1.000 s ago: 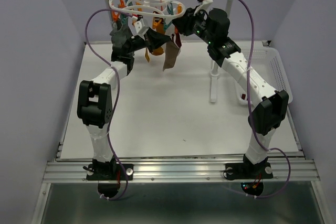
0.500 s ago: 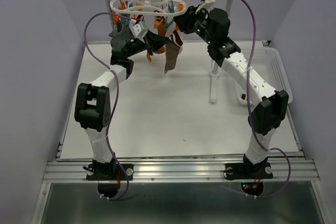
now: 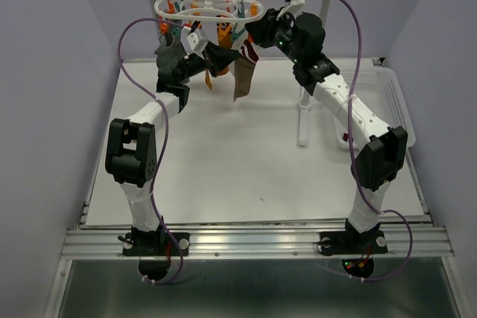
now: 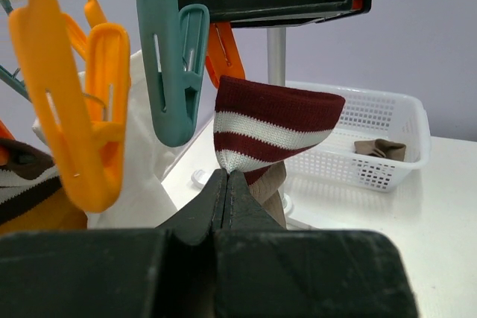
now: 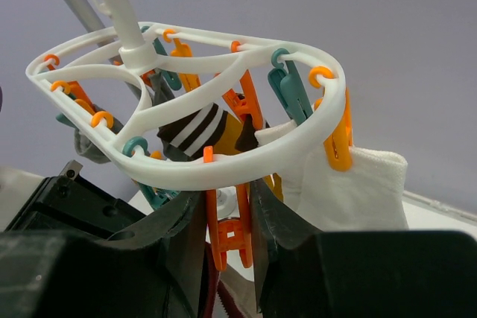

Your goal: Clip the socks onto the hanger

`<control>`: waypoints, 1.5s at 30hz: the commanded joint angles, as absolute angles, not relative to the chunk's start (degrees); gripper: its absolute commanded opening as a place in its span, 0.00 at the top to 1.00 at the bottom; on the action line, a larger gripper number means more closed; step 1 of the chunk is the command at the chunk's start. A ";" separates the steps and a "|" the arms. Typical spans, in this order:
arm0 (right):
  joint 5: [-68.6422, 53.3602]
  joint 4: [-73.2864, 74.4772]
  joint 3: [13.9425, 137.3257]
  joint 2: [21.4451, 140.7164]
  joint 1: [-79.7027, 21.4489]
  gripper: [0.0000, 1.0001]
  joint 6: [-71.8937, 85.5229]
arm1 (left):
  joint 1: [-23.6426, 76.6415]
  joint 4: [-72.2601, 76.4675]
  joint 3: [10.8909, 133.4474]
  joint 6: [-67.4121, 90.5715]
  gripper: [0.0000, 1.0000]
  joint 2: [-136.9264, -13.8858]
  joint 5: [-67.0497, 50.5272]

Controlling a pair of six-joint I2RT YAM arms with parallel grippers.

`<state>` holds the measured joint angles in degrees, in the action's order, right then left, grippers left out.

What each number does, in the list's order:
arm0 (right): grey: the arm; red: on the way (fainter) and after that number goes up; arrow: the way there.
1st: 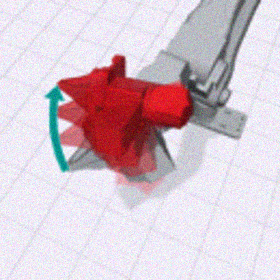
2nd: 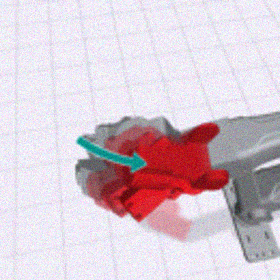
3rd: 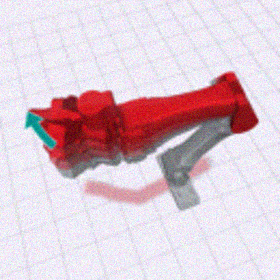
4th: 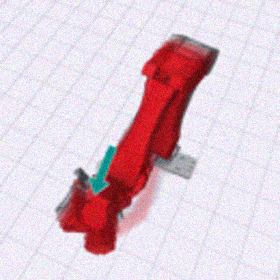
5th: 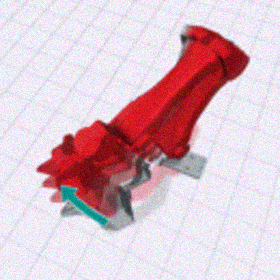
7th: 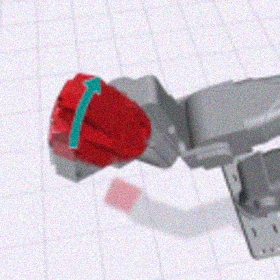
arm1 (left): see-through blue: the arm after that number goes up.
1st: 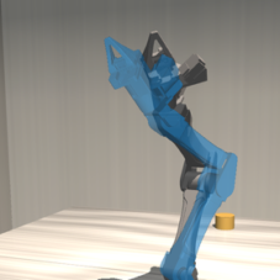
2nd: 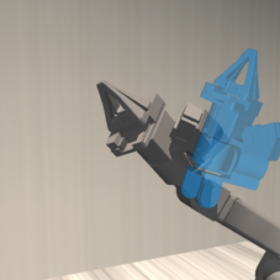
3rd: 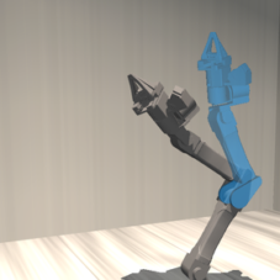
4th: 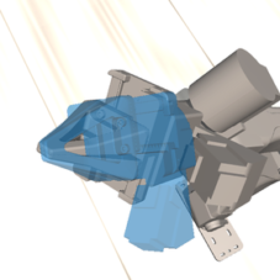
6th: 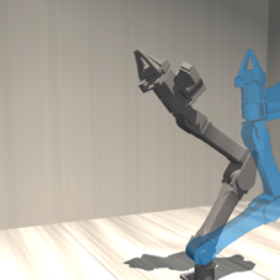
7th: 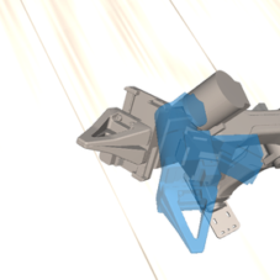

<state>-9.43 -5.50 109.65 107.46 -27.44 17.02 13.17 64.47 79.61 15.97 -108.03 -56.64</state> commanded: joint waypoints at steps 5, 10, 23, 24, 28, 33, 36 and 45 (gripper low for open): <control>-8.53 -10.81 108.98 106.26 -27.16 0.99 18.72 | 13.54 66.01 80.86 14.59 1.00 -105.56 -55.72; -9.58 -11.07 108.81 106.35 -27.16 0.99 18.81 | 13.54 65.65 81.82 15.03 1.00 -106.08 -55.81; -9.32 -11.78 109.51 106.88 -27.16 0.99 20.04 | 13.80 66.01 82.97 15.91 1.00 -107.40 -55.99; -9.40 -11.86 109.42 106.88 -27.16 0.99 20.04 | 13.80 66.09 82.97 16.08 1.00 -107.40 -56.16; -9.05 -12.22 109.69 107.14 -27.16 0.99 20.21 | 13.80 66.27 82.97 16.08 1.00 -107.40 -56.25; -8.17 -13.01 109.95 107.14 -27.16 0.99 20.13 | 13.80 66.79 82.88 16.17 1.00 -107.93 -57.66; -8.61 -13.36 109.86 107.14 -27.16 0.99 20.21 | 13.89 67.15 83.41 16.96 1.00 -108.63 -57.92; -8.43 -14.15 108.90 106.70 -27.16 0.99 20.13 | 13.89 65.74 85.25 15.91 1.00 -109.77 -57.83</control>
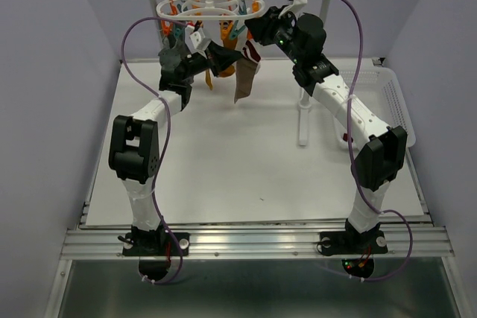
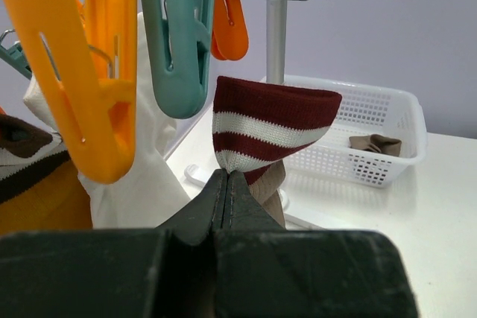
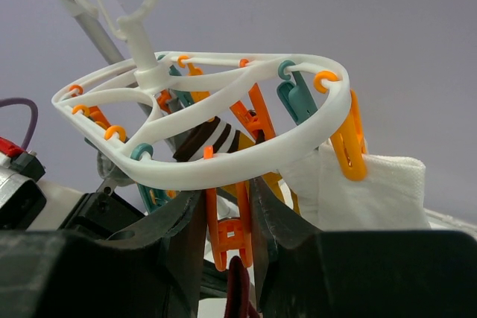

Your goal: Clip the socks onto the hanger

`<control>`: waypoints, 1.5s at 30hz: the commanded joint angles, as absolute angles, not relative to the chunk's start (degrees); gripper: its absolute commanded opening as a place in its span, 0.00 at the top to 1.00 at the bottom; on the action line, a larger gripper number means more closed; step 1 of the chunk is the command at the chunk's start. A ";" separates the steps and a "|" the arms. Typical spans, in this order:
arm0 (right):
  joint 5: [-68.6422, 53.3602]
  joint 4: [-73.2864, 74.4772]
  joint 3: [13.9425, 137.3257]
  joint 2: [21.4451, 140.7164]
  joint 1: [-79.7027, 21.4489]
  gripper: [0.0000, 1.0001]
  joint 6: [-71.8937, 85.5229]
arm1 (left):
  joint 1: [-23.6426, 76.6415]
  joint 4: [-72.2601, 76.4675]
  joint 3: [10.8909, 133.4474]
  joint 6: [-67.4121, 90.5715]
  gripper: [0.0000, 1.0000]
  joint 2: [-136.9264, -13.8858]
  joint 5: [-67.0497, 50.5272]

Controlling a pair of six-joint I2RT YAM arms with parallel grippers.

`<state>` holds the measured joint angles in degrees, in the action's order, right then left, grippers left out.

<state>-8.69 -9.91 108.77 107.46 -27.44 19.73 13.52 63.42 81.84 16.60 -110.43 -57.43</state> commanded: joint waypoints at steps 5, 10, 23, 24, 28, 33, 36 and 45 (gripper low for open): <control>-8.18 -14.06 108.46 107.23 -27.16 0.99 19.60 | 13.89 66.79 85.78 16.69 1.00 -110.04 -57.66; -7.29 -13.89 108.54 107.58 -27.16 0.99 18.63 | 13.89 67.24 86.22 16.96 1.00 -109.95 -57.66; -11.69 -13.18 109.95 109.86 -27.16 0.99 20.12 | 13.89 66.18 87.10 16.96 1.00 -109.78 -56.17; -11.69 -13.18 110.04 109.86 -27.16 0.99 20.30 | 13.89 66.18 86.93 17.05 1.00 -109.69 -55.90; -10.81 -13.18 108.99 109.08 -27.16 0.99 20.30 | 13.89 67.50 85.96 17.75 1.00 -109.25 -55.90; -9.14 -13.18 108.20 108.19 -27.16 0.99 19.78 | 13.89 67.15 85.43 17.85 1.00 -109.07 -55.29; -8.27 -13.18 108.02 107.58 -27.16 0.99 19.16 | 13.80 66.89 85.17 17.58 1.00 -109.16 -54.58; -5.72 -13.27 108.10 106.61 -27.16 0.99 17.32 | 13.62 65.92 84.64 16.26 1.00 -108.90 -54.14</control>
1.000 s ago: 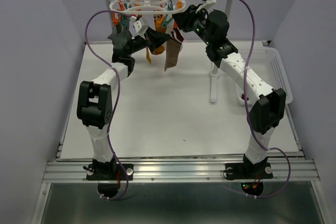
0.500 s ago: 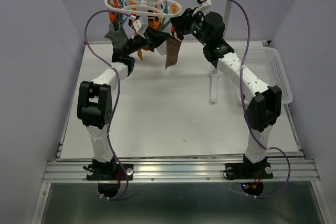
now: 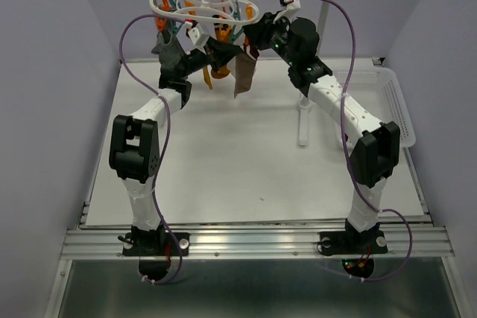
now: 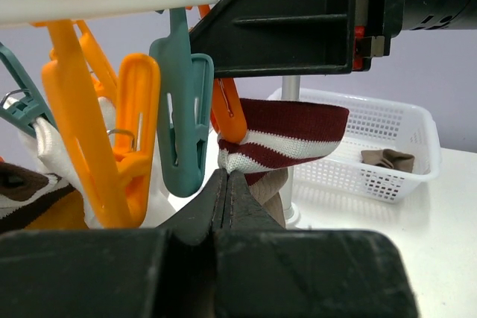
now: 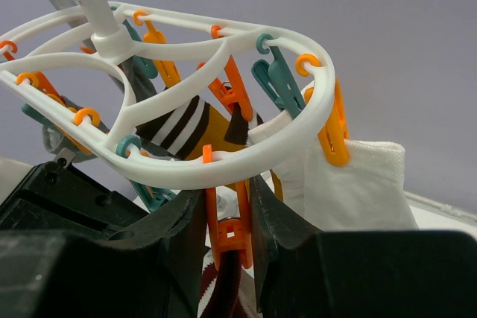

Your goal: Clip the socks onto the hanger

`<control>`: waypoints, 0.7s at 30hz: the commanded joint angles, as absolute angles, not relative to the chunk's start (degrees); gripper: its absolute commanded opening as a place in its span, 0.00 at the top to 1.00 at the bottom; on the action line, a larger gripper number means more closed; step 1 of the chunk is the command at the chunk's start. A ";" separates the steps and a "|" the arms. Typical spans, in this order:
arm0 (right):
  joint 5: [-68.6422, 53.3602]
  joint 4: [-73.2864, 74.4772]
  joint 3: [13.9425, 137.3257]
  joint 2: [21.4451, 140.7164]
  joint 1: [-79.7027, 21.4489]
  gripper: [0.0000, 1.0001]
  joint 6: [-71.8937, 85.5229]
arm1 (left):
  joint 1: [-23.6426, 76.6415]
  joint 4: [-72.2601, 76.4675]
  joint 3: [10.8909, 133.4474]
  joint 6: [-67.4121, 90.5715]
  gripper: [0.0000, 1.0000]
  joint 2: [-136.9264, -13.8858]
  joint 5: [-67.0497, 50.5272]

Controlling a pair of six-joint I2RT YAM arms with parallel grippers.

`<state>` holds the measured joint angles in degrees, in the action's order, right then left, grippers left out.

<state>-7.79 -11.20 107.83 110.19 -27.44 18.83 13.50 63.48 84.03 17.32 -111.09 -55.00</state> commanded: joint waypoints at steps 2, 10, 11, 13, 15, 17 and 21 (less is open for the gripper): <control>-5.28 -13.36 108.28 106.52 -27.16 0.99 17.23 | 13.71 65.74 84.64 16.00 1.00 -108.98 -53.97; -5.89 -13.89 108.19 106.79 -27.16 0.98 17.84 | 13.80 66.53 85.52 17.22 1.00 -110.04 -52.65; -5.98 -13.97 107.93 107.05 -27.16 0.98 18.10 | 13.80 67.14 85.52 17.66 1.00 -110.21 -52.56; -6.15 -14.06 108.02 107.40 -27.16 0.98 18.37 | 13.80 67.85 85.43 18.10 1.00 -110.04 -52.12; -6.24 -14.32 108.28 107.75 -27.16 0.98 18.90 | 13.89 67.85 85.34 17.93 1.00 -109.86 -52.29; -5.98 -14.50 108.46 107.75 -27.16 0.98 19.24 | 13.97 67.59 85.08 17.32 1.00 -109.78 -52.21; -6.15 -15.03 108.54 107.58 -27.16 0.98 20.13 | 14.06 66.45 84.55 16.52 1.00 -109.42 -52.12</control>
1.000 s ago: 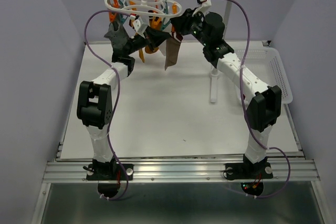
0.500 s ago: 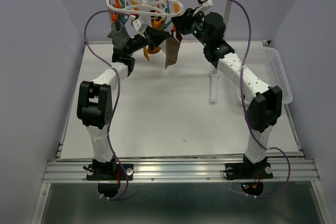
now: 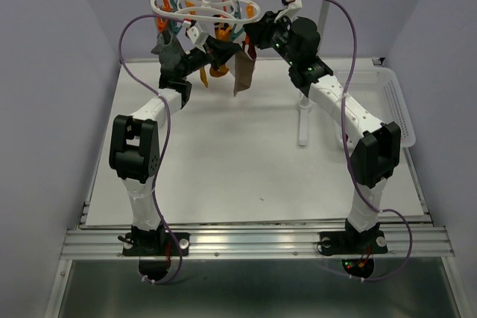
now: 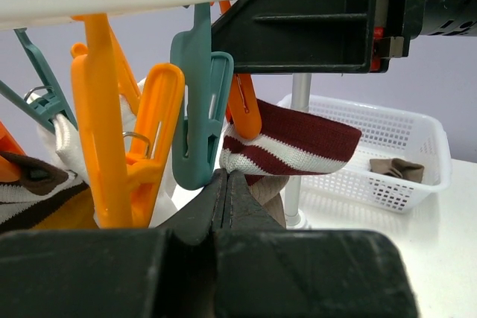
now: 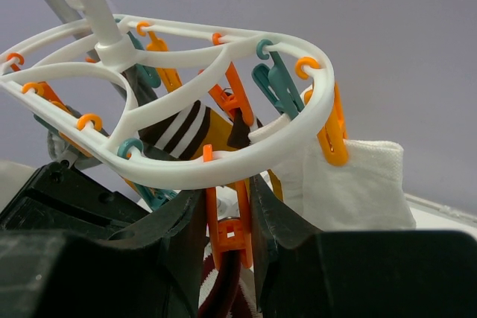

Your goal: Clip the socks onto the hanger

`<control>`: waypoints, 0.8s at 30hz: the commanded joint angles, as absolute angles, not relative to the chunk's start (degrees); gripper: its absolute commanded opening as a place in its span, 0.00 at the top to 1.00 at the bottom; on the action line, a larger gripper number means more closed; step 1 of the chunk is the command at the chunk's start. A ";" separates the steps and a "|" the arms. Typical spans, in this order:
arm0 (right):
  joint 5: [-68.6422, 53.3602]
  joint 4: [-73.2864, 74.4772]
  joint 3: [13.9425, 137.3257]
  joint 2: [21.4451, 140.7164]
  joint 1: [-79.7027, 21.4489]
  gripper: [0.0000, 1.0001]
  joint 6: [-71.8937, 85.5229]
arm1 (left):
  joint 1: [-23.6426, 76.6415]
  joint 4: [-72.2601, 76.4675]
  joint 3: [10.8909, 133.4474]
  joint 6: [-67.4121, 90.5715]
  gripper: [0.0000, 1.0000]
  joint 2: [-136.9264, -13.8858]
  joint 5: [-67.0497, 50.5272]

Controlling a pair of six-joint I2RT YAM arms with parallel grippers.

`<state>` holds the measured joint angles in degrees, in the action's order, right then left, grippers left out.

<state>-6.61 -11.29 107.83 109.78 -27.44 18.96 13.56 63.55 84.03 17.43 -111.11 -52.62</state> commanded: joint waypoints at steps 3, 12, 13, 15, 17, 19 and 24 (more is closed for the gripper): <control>-6.15 -15.20 108.02 107.32 -27.16 0.96 20.65 | 14.24 66.01 84.55 16.00 1.00 -109.16 -51.86; -5.10 -15.21 106.17 105.74 -27.16 0.65 21.10 | 14.68 65.21 84.55 16.17 0.91 -108.98 -51.24; -5.10 -15.21 106.08 105.65 -27.16 0.63 21.01 | 14.68 65.13 84.64 16.26 0.90 -108.98 -51.15; -5.10 -15.29 105.73 105.47 -27.16 0.55 20.74 | 14.68 65.13 84.64 16.43 0.89 -108.90 -50.80; -4.92 -15.21 105.56 105.29 -27.16 0.52 20.74 | 14.76 65.04 84.64 16.52 0.89 -109.07 -50.71; -4.83 -15.38 105.29 105.12 -27.16 0.37 20.57 | 14.85 64.86 84.73 16.52 0.89 -108.98 -50.80; -5.45 -15.56 105.21 105.03 -27.16 0.00 20.57 | 15.03 64.08 85.08 16.44 0.89 -108.98 -50.97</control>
<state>-5.61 -12.45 105.89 108.66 -27.44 20.78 14.63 62.22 84.03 16.78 -111.11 -51.07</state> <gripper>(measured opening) 0.846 0.114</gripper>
